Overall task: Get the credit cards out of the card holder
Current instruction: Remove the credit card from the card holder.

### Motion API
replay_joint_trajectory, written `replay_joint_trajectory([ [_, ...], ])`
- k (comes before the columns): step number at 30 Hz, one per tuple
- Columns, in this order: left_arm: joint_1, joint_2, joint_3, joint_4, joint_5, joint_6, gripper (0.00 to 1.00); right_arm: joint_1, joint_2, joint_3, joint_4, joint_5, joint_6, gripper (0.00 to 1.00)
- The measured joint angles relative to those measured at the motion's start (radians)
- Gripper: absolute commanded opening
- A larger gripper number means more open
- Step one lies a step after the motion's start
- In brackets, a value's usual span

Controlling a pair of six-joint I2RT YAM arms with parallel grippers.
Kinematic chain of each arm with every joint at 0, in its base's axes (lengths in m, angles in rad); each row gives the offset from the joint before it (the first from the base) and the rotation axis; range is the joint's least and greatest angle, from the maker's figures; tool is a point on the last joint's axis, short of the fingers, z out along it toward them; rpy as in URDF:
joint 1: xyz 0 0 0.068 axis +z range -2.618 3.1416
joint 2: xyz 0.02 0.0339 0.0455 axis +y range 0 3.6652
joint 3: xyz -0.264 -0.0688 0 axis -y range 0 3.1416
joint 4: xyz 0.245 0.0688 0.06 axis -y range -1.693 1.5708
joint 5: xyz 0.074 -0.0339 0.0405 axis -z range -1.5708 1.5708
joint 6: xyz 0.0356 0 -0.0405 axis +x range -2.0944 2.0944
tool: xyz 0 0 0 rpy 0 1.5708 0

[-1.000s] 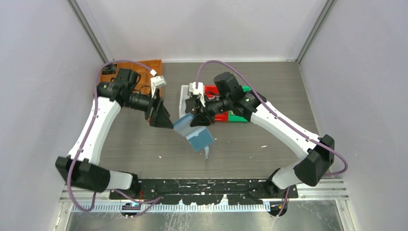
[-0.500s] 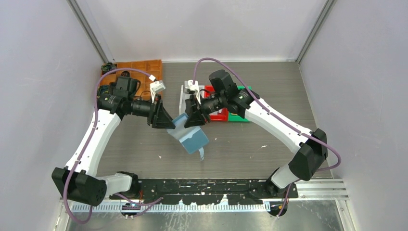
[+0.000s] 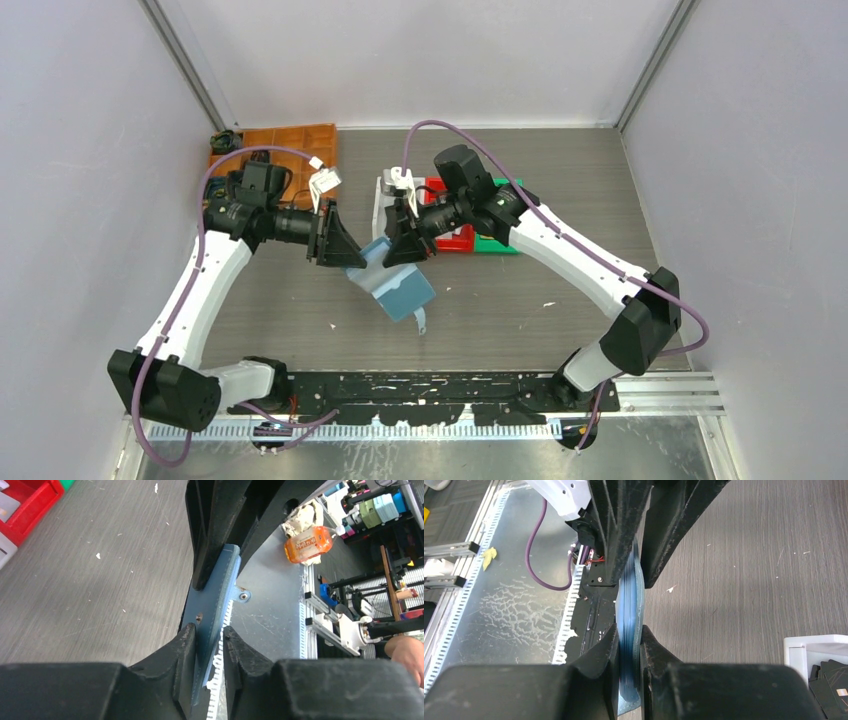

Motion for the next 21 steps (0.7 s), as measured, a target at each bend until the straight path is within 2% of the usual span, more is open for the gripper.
replay_joint_trajectory([
  [2,0.000,-0.005,-0.011,0.009,0.002,-0.005,0.15,0.000,-0.002,0.000,-0.001,-0.005,-0.003,0.01],
  [5,0.008,-0.010,-0.015,0.009,0.024,-0.006,0.11,0.000,-0.007,0.000,-0.001,-0.009,-0.009,0.01],
  [7,0.014,-0.011,-0.015,0.010,0.042,-0.006,0.11,0.000,-0.011,0.000,0.000,-0.014,-0.011,0.01],
  [10,0.031,-0.010,-0.015,0.009,0.076,-0.006,0.22,0.000,-0.018,0.000,0.014,-0.015,-0.011,0.01],
  [12,0.046,-0.010,-0.015,0.006,0.106,-0.006,0.24,0.002,-0.022,0.000,0.024,-0.016,-0.011,0.01],
  [16,0.068,-0.009,-0.015,-0.004,0.142,-0.007,0.24,0.002,-0.026,0.000,0.021,-0.019,-0.012,0.01],
  [21,0.069,-0.011,-0.015,-0.005,0.152,-0.009,0.14,0.002,-0.027,-0.001,0.021,-0.027,-0.011,0.01],
])
